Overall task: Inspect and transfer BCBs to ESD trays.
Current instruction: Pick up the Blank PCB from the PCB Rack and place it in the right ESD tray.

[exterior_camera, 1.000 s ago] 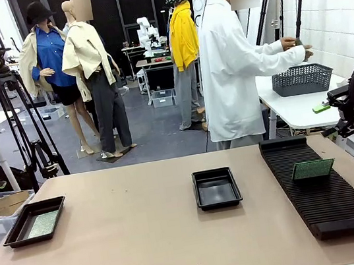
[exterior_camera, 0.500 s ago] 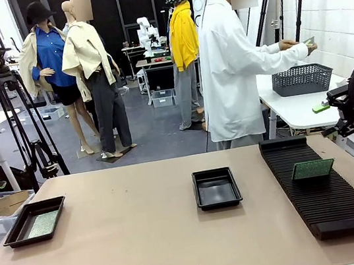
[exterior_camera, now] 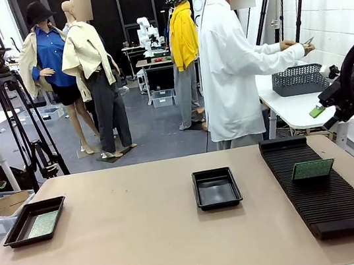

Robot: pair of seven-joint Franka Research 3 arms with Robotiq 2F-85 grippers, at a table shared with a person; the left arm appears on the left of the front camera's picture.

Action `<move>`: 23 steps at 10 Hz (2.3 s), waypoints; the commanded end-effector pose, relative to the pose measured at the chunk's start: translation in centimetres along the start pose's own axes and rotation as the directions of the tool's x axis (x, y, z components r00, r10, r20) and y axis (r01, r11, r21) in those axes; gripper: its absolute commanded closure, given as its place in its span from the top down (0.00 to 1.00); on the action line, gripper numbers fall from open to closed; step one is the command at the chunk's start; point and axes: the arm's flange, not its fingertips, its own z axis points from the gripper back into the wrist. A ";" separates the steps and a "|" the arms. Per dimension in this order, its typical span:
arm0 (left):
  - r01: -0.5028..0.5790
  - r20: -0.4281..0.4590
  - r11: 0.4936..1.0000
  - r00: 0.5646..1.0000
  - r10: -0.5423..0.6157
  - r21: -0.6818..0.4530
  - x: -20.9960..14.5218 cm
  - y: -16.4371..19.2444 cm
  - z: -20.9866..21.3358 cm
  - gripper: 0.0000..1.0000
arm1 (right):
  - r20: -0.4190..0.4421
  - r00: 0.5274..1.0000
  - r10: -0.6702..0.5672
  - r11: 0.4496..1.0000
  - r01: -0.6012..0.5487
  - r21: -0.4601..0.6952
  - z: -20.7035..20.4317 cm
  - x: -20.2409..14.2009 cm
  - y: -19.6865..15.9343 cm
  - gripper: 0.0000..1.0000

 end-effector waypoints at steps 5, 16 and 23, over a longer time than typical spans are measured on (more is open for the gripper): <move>0.005 -0.001 1.000 1.000 -0.005 -0.003 0.0 -0.1 0.1 1.00 | -0.332 0.788 0.518 0.789 -0.591 -0.170 -3.1 2.4 4.1 1.00; 0.005 -0.001 1.000 1.000 -0.005 -0.003 0.0 -0.1 0.1 1.00 | -0.673 0.201 0.711 0.344 -0.935 0.084 -9.2 3.2 4.4 1.00; 0.005 -0.001 1.000 1.000 -0.005 -0.003 0.0 -0.1 0.1 1.00 | -0.649 0.261 0.714 0.376 -0.926 0.041 -12.1 2.1 3.9 1.00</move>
